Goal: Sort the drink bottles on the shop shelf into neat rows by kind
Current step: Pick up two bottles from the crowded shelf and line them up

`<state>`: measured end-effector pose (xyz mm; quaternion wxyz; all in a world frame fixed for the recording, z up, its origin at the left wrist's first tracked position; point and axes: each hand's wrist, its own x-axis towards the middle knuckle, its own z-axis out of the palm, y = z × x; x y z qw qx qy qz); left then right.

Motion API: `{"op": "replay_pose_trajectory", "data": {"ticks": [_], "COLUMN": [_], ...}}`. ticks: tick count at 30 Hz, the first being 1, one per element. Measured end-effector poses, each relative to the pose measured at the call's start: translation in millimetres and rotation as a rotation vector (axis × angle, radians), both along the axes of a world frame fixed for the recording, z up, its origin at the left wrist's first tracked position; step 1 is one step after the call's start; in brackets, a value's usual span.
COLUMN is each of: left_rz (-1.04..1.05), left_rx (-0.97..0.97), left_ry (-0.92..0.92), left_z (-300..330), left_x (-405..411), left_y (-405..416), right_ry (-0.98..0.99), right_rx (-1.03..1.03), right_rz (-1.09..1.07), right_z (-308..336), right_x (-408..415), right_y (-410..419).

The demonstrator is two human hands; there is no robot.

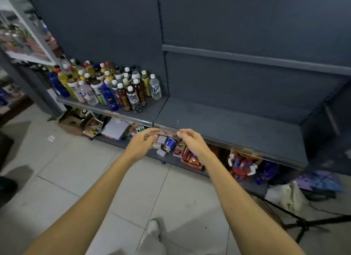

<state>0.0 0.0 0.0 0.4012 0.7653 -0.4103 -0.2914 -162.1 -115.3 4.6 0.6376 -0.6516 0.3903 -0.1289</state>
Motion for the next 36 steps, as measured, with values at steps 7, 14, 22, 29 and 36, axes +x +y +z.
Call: {"op": "replay_pose_trajectory", "data": {"ticks": [7,14,22,29,36], "left_rz": [0.092,0.132,0.173,0.155,0.113], "left_rx": [-0.005,-0.079,-0.067,0.0,0.07], "left_ry": [0.047,0.12,0.098,0.047,-0.003], "left_z": [-16,-5,-11,-35,-46], "left_x": [59,138,227,293,367], "left_y": [-2,-5,7,-12,-83], "right_ry": [0.02,0.005,0.063,0.101,0.078], "right_rx": [-0.003,0.029,-0.035,-0.001,0.054], "right_rz": [0.0,-0.055,0.047,0.019,0.015], "right_z": [0,-3,-11,-46,-81], "right_x": [72,182,251,294,384], "right_y": [-1,-4,-21,-59,-129]}}
